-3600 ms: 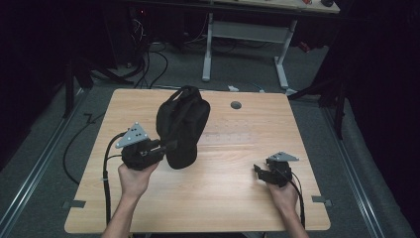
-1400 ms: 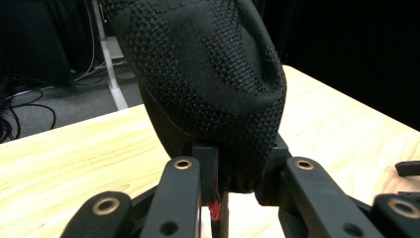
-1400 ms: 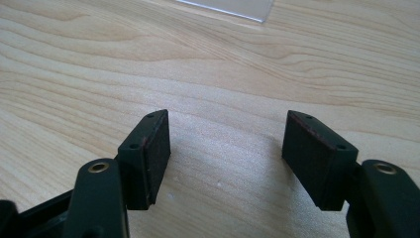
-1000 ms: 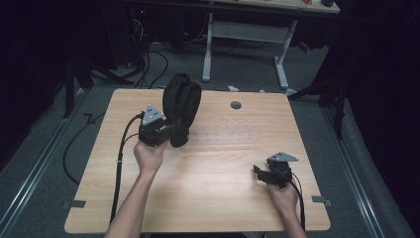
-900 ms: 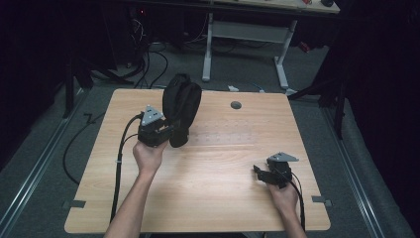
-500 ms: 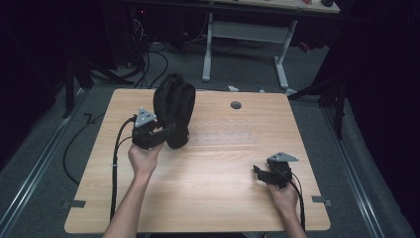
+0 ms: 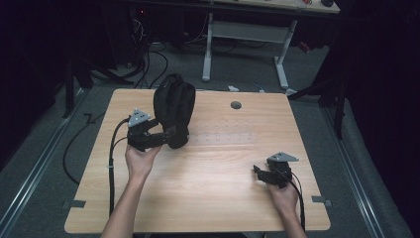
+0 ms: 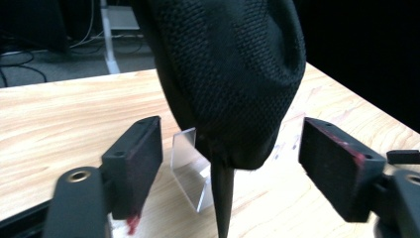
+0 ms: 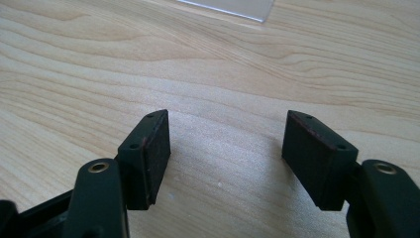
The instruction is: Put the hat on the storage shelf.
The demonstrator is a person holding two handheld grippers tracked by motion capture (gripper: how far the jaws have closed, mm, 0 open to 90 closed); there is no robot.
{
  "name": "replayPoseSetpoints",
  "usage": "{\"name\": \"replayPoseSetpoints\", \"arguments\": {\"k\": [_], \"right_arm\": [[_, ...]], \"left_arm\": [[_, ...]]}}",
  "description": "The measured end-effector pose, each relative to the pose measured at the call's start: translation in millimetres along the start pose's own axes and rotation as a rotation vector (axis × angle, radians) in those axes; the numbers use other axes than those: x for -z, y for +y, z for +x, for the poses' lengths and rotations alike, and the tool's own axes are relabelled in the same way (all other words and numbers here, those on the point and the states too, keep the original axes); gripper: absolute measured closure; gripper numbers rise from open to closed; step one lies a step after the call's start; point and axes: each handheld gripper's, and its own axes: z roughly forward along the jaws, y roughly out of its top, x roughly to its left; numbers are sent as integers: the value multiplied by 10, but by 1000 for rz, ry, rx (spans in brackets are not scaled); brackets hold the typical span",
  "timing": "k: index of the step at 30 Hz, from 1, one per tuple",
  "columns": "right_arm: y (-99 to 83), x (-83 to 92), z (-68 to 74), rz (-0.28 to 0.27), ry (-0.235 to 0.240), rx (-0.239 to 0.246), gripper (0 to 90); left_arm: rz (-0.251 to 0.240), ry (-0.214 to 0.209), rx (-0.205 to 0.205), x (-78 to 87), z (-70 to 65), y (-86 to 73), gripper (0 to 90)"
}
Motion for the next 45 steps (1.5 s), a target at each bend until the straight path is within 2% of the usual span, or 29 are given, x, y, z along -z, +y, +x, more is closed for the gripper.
{"name": "replayPoseSetpoints", "arguments": {"k": [11, 15, 19, 28, 31, 45], "right_arm": [[0, 0, 0, 1, -2, 0, 348], [0, 1, 1, 0, -2, 4, 348], [-3, 5, 11, -5, 7, 19, 386], [-3, 5, 18, -7, 3, 22, 378], [-3, 4, 17, -6, 4, 22, 375], [-1, 1, 7, -4, 9, 14, 371]], "left_arm": [[28, 8, -7, 154, 23, -9, 232], [26, 10, -5, 215, 50, -8, 235], [20, 22, -2, 262, 91, 0, 243], [15, 29, 2, 382, 145, 3, 249], [19, 25, 21, 437, 155, 0, 251], [32, 14, 45, 606, 182, -95, 283]]}}
